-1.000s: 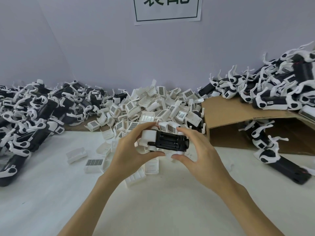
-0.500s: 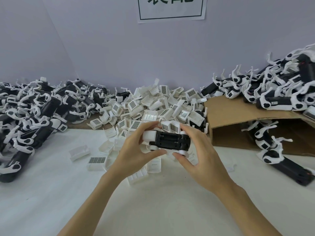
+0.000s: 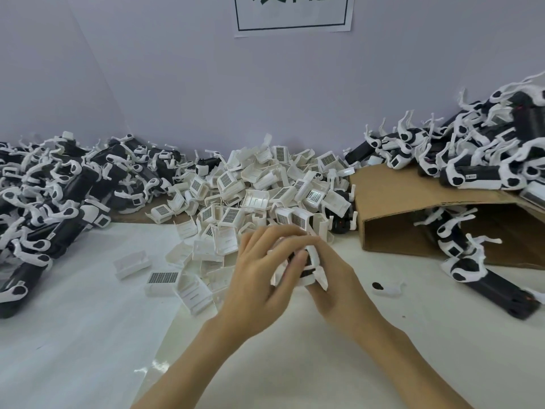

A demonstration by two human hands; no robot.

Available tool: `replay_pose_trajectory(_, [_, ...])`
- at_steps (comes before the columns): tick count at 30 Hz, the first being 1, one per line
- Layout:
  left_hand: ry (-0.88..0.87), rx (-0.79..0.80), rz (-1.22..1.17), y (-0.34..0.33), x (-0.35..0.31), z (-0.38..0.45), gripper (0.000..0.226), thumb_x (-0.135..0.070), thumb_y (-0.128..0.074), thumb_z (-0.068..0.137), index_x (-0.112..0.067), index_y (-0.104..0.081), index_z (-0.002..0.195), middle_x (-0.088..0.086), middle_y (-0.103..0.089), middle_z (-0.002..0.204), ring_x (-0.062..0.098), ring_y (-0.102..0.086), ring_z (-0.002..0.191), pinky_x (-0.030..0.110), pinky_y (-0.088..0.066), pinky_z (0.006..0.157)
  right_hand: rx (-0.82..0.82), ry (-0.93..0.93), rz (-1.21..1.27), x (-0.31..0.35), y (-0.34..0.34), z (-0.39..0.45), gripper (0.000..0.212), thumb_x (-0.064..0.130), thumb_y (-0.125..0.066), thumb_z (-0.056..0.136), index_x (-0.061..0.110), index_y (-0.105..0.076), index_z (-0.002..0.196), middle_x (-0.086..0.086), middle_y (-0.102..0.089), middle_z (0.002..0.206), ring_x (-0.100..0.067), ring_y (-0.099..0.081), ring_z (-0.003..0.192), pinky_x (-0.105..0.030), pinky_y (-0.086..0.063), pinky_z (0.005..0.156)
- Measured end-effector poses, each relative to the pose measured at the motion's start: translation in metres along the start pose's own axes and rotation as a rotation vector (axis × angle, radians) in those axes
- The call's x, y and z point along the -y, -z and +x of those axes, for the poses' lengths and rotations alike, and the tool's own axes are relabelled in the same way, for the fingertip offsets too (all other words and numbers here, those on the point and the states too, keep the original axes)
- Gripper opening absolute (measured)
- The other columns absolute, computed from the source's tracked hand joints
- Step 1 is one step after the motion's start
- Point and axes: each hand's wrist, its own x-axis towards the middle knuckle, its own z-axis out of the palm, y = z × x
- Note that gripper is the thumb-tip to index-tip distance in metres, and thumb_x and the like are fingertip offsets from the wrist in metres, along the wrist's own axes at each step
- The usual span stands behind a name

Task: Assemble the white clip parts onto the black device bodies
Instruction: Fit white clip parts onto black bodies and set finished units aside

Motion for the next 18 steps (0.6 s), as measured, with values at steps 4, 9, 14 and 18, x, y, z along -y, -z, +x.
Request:
replay_pose_trajectory(4, [0.373, -0.010, -0.361, 0.007, -0.001, 0.008, 0.033, -0.028, -0.044, 0.112, -0.021, -0.073, 0.126, -0.003, -0.072, 0.124, 0.028, -0.064, 0.124, 0.060, -0.046, 0.105, -0.100, 0.055, -0.079, -0.001, 0.002, 0.001, 0.062, 0.011, -0.073, 0.096, 0.027, -0.048, 0.151, 0.011, -0.057, 0.136, -0.014, -0.053, 0.127, -0.025, -0.045, 0.107])
replay_pose_trajectory(9, [0.534, 0.064, -0.496, 0.021, 0.013, 0.013, 0.040, -0.054, -0.055, 0.101, -0.022, -0.068, 0.122, -0.002, -0.073, 0.104, 0.012, -0.071, 0.101, 0.027, -0.056, 0.089, -0.174, 0.018, -0.145, 0.012, 0.005, 0.003, 0.056, 0.035, -0.079, 0.090, 0.021, -0.061, 0.141, 0.008, -0.063, 0.123, -0.013, -0.055, 0.119, -0.024, -0.046, 0.101])
replay_pose_trajectory(14, [0.774, -0.130, -0.523, 0.015, 0.023, 0.016, 0.041, -0.049, -0.048, 0.110, -0.019, -0.073, 0.100, -0.011, -0.076, 0.085, -0.003, -0.069, 0.079, 0.007, -0.048, 0.069, -0.038, -0.242, 0.166, 0.017, 0.007, 0.004, 0.067, 0.073, -0.066, 0.084, 0.045, -0.052, 0.144, 0.024, -0.064, 0.127, -0.002, -0.061, 0.120, -0.025, -0.050, 0.104])
replay_pose_trajectory(18, [0.984, -0.113, -0.667, 0.021, 0.030, 0.016, 0.039, -0.056, -0.055, 0.104, -0.025, -0.074, 0.119, -0.002, -0.077, 0.115, 0.019, -0.071, 0.115, 0.036, -0.053, 0.099, -0.071, -0.256, 0.232, 0.020, 0.004, 0.002, 0.064, 0.062, -0.072, 0.087, 0.041, -0.055, 0.144, 0.025, -0.066, 0.130, -0.002, -0.061, 0.124, -0.033, -0.051, 0.107])
